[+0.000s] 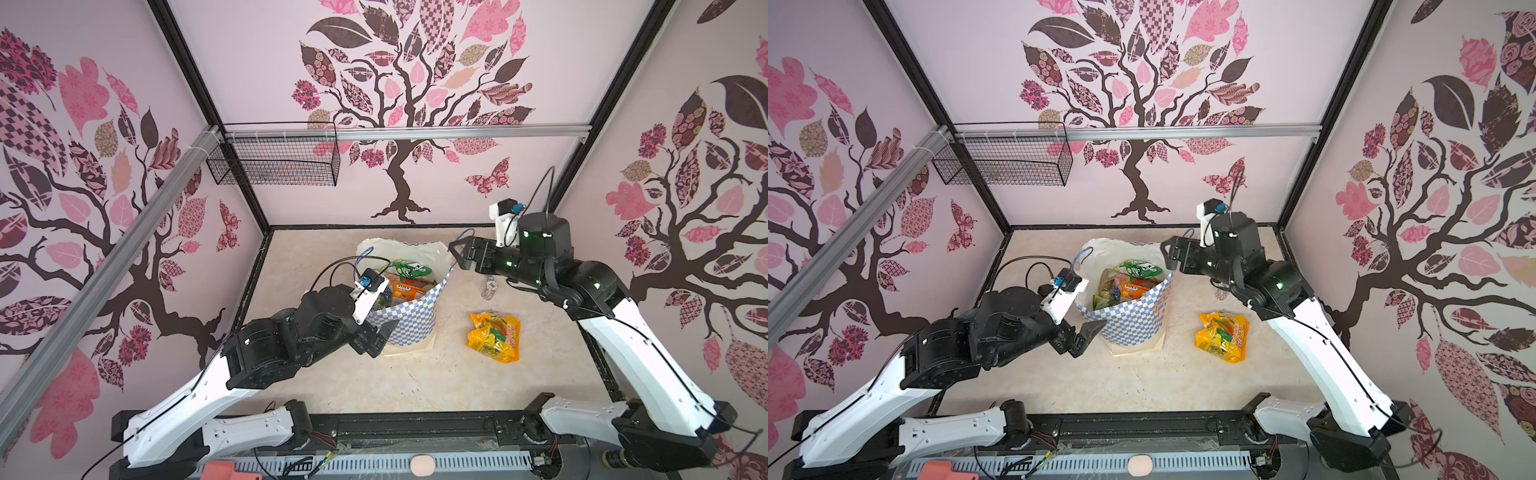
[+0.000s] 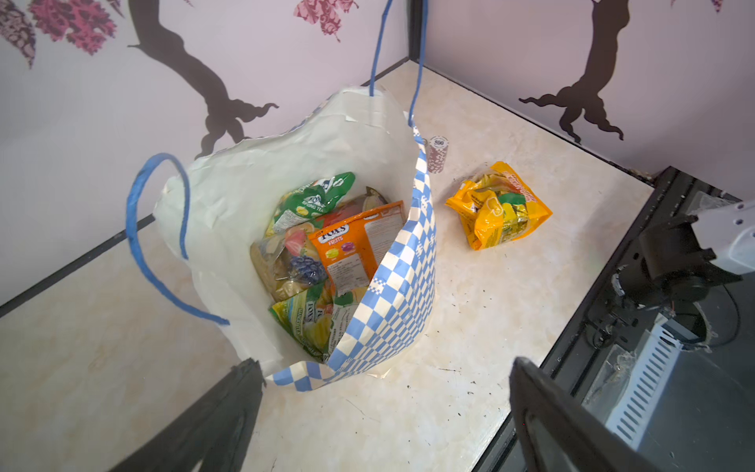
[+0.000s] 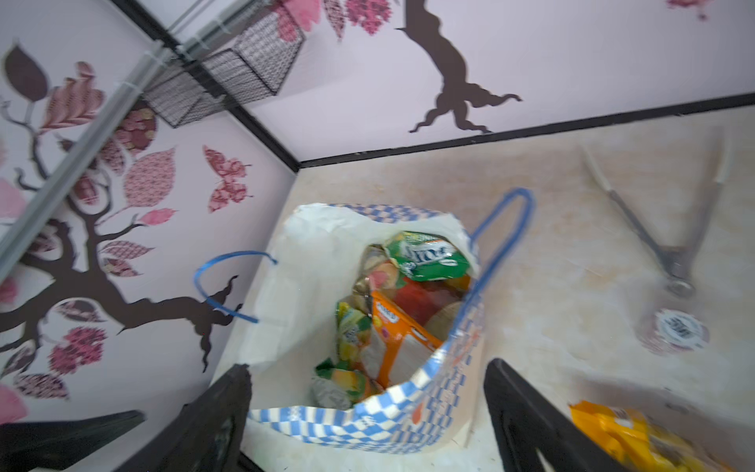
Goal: Take the snacks out of the paper bag
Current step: Pick up the snack from the paper bag.
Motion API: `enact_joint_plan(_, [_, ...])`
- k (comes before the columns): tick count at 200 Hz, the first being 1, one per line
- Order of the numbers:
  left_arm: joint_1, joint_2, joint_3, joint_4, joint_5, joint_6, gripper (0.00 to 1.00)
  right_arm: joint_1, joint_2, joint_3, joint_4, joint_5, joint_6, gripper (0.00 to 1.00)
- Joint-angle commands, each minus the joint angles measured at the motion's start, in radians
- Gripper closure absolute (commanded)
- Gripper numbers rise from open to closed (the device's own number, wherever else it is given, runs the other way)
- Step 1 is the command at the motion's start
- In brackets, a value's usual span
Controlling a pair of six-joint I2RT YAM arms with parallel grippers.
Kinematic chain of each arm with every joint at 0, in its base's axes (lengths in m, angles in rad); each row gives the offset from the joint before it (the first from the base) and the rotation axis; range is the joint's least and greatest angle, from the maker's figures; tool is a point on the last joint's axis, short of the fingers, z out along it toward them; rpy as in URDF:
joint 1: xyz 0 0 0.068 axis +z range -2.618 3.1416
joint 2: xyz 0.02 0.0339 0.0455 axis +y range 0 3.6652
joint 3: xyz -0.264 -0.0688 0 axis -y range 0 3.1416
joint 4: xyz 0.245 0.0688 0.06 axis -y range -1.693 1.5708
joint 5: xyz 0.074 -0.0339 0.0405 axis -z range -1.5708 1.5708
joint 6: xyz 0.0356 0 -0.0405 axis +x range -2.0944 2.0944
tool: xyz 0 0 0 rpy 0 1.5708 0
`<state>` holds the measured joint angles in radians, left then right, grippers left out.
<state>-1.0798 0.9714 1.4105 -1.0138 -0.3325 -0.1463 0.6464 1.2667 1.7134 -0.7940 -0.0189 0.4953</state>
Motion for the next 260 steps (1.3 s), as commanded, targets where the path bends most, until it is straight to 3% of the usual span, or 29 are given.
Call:
enact_joint_plan(1, [0.041,-0.025,0.05,-0.058,-0.036,-0.075,0.05,0.066,0.142,0.154,-0.144,-0.041,-0.046,0.08])
enact_joint_plan(25, [0.121,-0.043,0.049,-0.082,0.03,-0.09,0.05,0.118,0.307,0.325,-0.245,-0.02,-0.101,0.09])
enact_joint_plan(52, [0.133,-0.048,0.058,-0.114,0.035,-0.088,0.05,0.136,0.445,0.429,-0.327,0.017,-0.143,0.08])
enact_joint_plan(142, [0.135,-0.111,0.029,-0.164,-0.041,-0.107,0.05,0.138,0.676,0.368,-0.292,-0.03,-0.262,0.08])
enact_joint_plan(169, [0.135,-0.138,-0.002,-0.134,-0.02,-0.081,0.01,0.138,0.738,0.362,-0.291,-0.033,-0.284,0.08])
enact_joint_plan(215, [0.135,-0.109,0.005,-0.116,-0.032,-0.013,0.01,0.138,0.807,0.325,-0.261,-0.018,-0.298,0.07])
enact_joint_plan(260, [0.135,-0.1,-0.001,-0.116,-0.021,-0.007,0.01,0.137,0.822,0.194,-0.177,-0.025,-0.295,0.06])
